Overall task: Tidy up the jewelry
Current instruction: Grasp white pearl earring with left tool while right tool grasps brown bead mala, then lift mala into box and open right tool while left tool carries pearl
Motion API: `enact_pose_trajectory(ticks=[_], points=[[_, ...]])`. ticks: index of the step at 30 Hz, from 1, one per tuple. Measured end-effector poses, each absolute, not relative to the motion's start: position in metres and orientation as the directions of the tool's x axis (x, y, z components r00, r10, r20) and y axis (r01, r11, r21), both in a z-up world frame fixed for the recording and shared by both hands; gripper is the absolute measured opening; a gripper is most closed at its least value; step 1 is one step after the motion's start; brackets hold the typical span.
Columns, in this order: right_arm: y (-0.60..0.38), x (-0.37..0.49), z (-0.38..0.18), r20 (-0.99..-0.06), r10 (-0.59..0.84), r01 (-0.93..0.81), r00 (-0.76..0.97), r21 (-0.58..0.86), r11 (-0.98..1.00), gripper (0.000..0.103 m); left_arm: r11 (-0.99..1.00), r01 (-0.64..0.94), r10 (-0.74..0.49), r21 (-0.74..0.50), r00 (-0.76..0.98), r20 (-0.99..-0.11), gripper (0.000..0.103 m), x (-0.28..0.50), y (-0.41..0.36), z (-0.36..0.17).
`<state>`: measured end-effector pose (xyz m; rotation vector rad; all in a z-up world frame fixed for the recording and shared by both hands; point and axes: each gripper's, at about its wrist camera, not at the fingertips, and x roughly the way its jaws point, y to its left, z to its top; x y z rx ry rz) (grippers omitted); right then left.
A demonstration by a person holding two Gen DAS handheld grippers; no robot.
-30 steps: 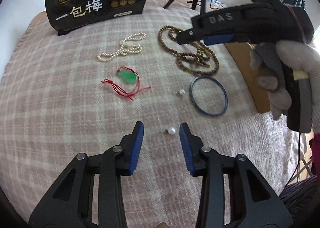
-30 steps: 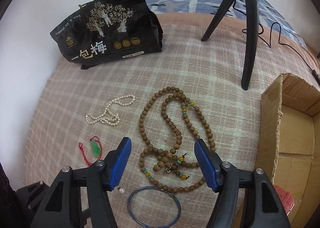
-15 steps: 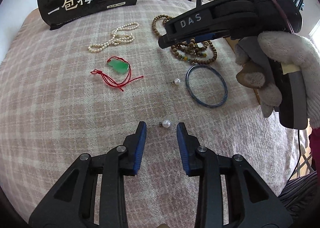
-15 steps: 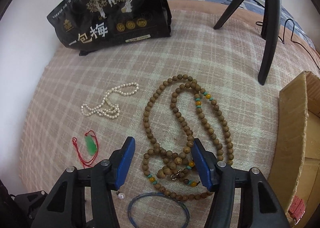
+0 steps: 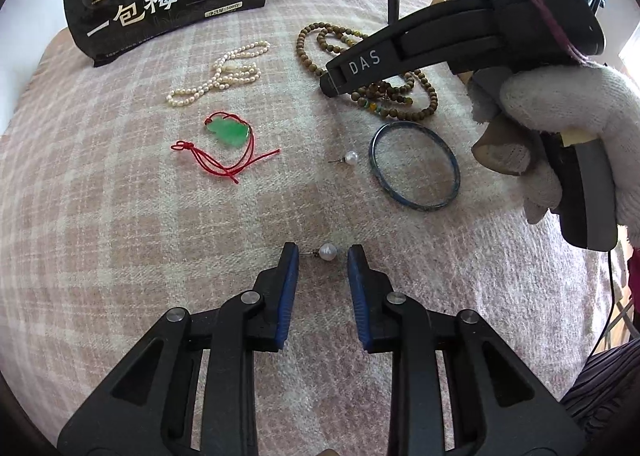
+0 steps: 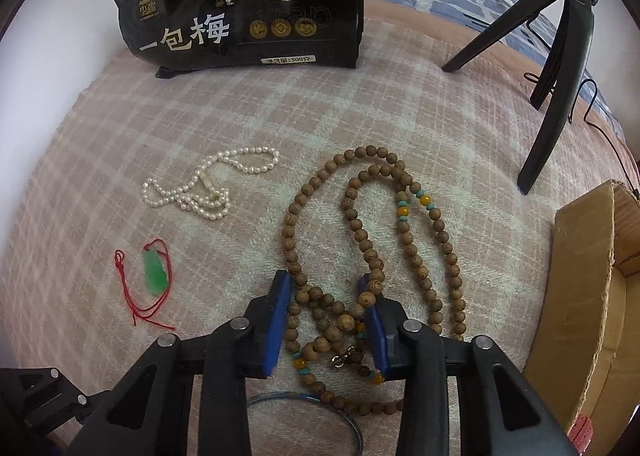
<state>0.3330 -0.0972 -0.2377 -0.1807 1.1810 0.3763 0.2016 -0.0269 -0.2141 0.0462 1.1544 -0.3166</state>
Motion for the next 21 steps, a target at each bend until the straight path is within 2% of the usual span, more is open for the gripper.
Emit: enact_pose_trajectory(ticks=[3,8,21], points=[[-0.100,0.331,-0.237,-0.924,0.190,-0.378,0.331,0.055,0.924,0.030,0.955,0.275,-0.212,-0.111,0.372,-0.904,0.018,0.203,-0.029,-0.216],[-0.105,0.333,-0.235,-0.920,0.195,-0.376,0.341,0.057,0.925,0.012,0.955,0.280,-0.207,-0.101,0.380,-0.902,0.016,0.203,-0.029,-0.216],[-0.123,0.331,-0.204,-0.879,0.272,-0.337,0.392,0.138,0.931,0.011,0.966,0.235,-0.202,-0.111,0.410,-0.889,0.016,0.195,-0.014,-0.202]])
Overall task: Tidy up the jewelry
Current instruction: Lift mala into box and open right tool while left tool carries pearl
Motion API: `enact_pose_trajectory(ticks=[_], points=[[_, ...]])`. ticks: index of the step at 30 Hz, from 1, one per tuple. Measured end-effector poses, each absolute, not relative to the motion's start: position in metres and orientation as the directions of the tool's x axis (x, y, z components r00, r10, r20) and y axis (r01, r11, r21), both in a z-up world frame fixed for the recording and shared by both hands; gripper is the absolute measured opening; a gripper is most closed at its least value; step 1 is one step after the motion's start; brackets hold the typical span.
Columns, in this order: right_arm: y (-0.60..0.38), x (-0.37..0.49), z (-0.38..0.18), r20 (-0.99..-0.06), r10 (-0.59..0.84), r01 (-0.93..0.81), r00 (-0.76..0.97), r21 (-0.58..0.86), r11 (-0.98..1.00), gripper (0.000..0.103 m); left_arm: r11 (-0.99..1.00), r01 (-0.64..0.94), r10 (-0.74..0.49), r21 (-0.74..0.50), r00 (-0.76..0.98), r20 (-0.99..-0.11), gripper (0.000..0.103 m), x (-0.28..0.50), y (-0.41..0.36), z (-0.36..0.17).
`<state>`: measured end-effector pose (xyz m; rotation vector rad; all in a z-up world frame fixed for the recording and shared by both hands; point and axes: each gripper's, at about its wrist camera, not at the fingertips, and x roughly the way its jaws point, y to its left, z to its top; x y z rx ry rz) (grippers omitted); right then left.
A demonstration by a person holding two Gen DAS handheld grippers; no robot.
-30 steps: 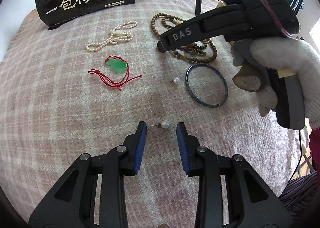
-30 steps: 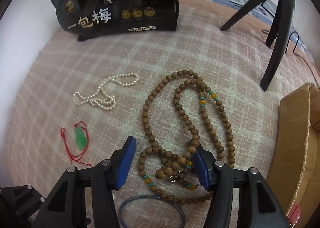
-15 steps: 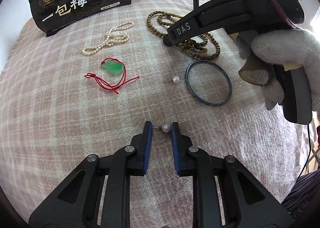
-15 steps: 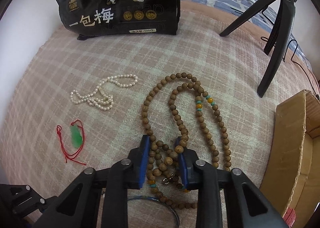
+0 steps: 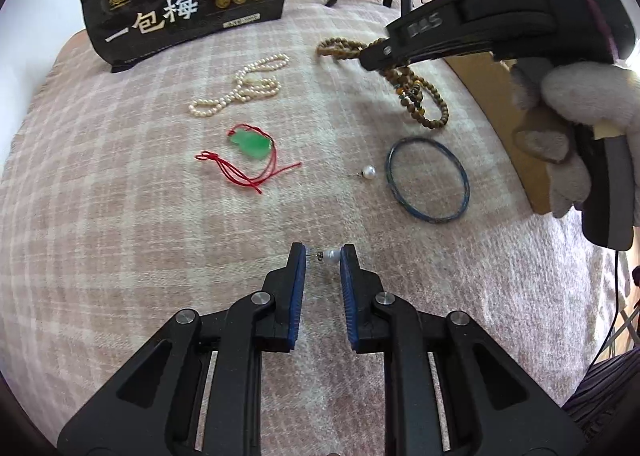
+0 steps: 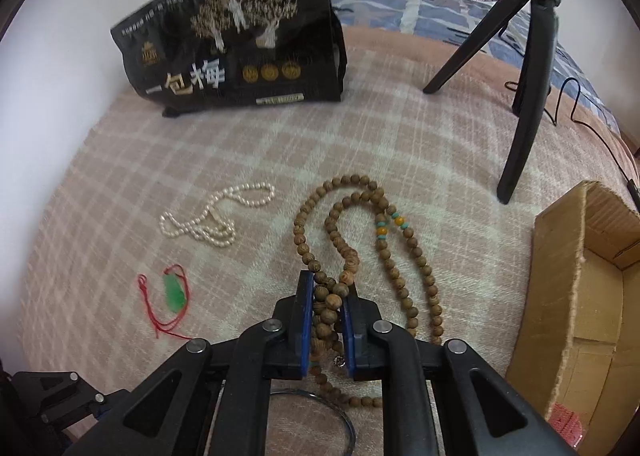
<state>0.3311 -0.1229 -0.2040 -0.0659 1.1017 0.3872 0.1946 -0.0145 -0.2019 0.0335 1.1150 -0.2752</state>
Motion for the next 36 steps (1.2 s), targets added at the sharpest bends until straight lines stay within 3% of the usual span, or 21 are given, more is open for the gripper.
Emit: enact_pose_trajectory(ticks=[12,13,36], points=[[-0.140,0.307,-0.135,-0.801,0.328,-0.335,0.501,0.170,0.927,0.010,0.965,0.233,-0.225,-0.121,0.494,-0.840,0.016,0.180,-0.010,-0.157],[-0.143,0.303,-0.130,-0.794,0.330,-0.336,0.510,0.169,0.927,0.004,0.965,0.232,-0.227,-0.123,0.501,-0.835,0.016,0.181,-0.010,-0.155],[-0.200,0.245,-0.037,-0.634,0.378,-0.320,0.674,0.211,0.924,0.004,0.950,0.276,-0.283,-0.145,0.573,-0.769,0.016,0.174,-0.046,-0.102]])
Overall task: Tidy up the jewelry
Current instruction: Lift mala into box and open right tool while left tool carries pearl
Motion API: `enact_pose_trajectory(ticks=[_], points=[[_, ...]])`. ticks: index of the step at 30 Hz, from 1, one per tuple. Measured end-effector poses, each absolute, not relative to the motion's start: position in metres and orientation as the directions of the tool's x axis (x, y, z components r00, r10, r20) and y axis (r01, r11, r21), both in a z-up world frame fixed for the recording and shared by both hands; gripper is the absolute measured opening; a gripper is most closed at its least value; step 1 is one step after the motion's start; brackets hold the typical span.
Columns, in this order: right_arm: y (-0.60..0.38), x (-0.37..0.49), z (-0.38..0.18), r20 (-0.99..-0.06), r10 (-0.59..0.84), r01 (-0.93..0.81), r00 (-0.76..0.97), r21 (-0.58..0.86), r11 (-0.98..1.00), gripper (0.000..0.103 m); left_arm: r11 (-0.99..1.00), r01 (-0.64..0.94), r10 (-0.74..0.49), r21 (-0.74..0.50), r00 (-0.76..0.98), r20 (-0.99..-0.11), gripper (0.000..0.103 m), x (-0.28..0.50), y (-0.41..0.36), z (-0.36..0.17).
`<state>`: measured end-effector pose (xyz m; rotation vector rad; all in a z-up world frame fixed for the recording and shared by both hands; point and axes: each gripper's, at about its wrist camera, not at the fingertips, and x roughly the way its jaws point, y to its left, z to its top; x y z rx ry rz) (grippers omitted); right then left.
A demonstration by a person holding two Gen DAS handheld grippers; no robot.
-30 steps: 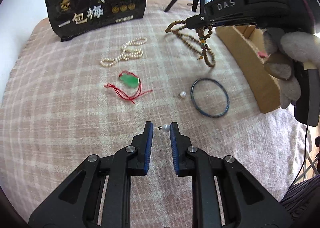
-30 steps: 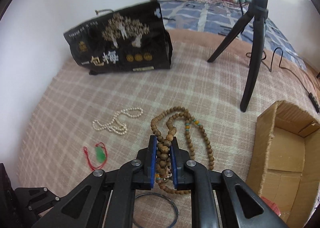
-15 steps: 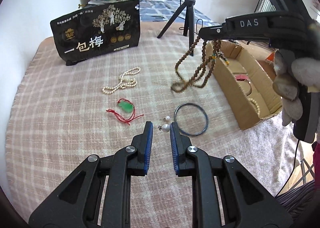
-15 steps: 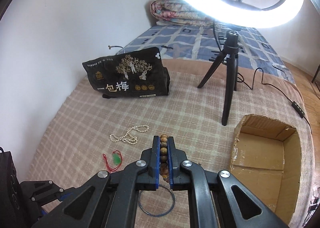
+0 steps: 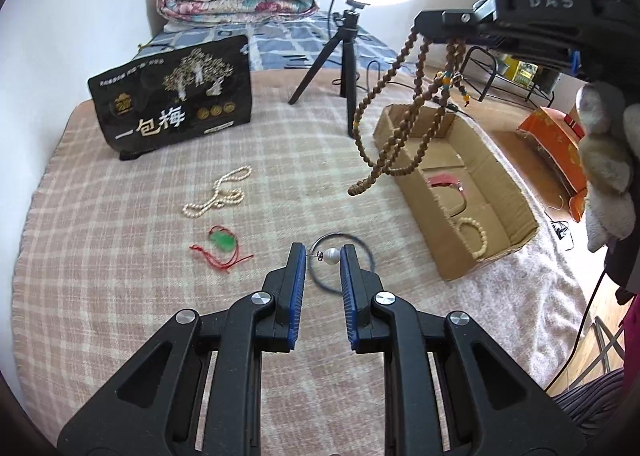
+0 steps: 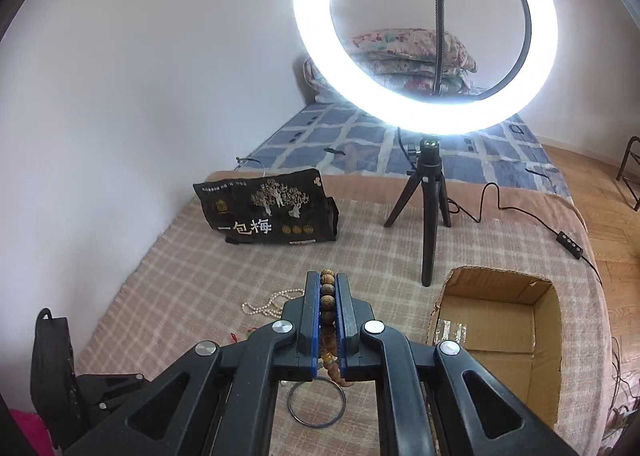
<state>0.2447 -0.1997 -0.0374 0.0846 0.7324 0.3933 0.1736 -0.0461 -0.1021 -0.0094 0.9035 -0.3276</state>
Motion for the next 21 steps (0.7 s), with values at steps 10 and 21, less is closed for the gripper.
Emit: enact_pose_trajectory(ticks=[10,21], points=[[-0.255,0.239,-0.023,-0.609,0.335,-0.255,0.719,0.218,0.942,0.004,0.926,0.341,-0.341,-0.161,0.573,-0.745,0.016,0.180,-0.090,-0.086],[-0.322,0.246,-0.026,-0.614,0.270,-0.158,0.742,0.231,0.960,0.004,0.895,0.412,-0.394,-0.172,0.547,-0.738,0.016,0.188,-0.150,-0.085]])
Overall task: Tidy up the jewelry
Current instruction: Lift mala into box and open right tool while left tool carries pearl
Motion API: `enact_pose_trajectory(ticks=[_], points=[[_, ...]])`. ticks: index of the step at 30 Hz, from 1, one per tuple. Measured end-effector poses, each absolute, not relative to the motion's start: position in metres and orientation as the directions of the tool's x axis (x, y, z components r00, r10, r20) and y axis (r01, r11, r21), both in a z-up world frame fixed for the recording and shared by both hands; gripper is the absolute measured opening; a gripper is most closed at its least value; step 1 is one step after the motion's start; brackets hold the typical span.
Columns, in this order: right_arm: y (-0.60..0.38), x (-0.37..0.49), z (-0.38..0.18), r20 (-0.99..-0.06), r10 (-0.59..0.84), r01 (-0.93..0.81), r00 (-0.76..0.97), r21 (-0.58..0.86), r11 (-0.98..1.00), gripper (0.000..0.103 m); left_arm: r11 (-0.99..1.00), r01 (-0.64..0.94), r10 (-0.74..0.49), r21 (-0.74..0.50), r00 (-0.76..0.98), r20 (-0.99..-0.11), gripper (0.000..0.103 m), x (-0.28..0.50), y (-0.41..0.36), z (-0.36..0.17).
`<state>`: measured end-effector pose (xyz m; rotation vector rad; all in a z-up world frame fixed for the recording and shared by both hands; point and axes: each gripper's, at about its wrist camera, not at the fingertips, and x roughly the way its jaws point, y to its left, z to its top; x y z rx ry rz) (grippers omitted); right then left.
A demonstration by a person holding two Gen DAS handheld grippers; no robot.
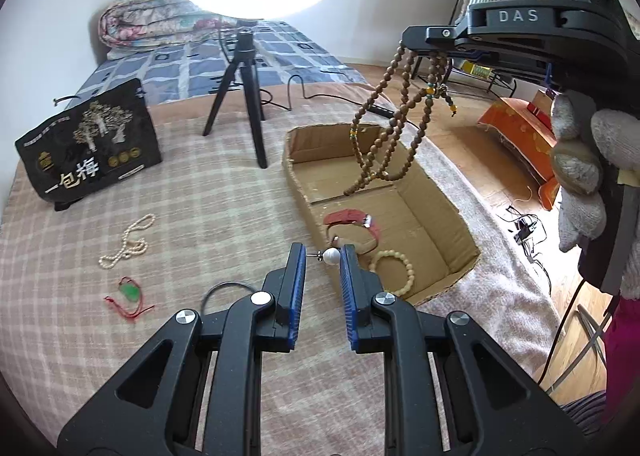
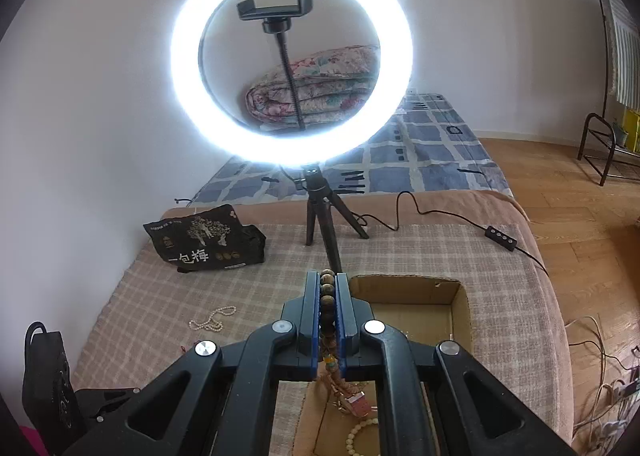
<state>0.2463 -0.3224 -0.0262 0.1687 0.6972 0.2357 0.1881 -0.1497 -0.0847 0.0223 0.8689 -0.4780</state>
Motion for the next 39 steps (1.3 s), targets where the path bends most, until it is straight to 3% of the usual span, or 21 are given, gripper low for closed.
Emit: enact_pose_trajectory(ticks=[33,36,38,39], points=[[-0.378,0.298,-0.099,-0.704,0.211,-0.056,0.678,0.237,0.970,0.004,0.866,0.479,-0.389,-0.141,0.469,-0.793,0.016,0.210,-0.221,-0.126],[-0.375,0.299,-0.104,-0.713,0.206,-0.059,0.670,0.226,0.972,0.007,0.864,0.485,-0.388,-0.136,0.469,-0.793,0.016,0.210,-0.223,-0.127],[-0.373,0.300,-0.106,-0.720,0.208,-0.065,0.663,0.222,0.973,0.025,0.865,0.486,-0.380,-0.125,0.472,-0.796,0.017,0.210,-0.224,-0.128],[-0.371,0.300,-0.107,-0.722,0.209,-0.070,0.659,0.218,0.973,0.031,0.866,0.485,-0.377,-0.123,0.470,-0.798,0.029,0.209,-0.225,-0.128]])
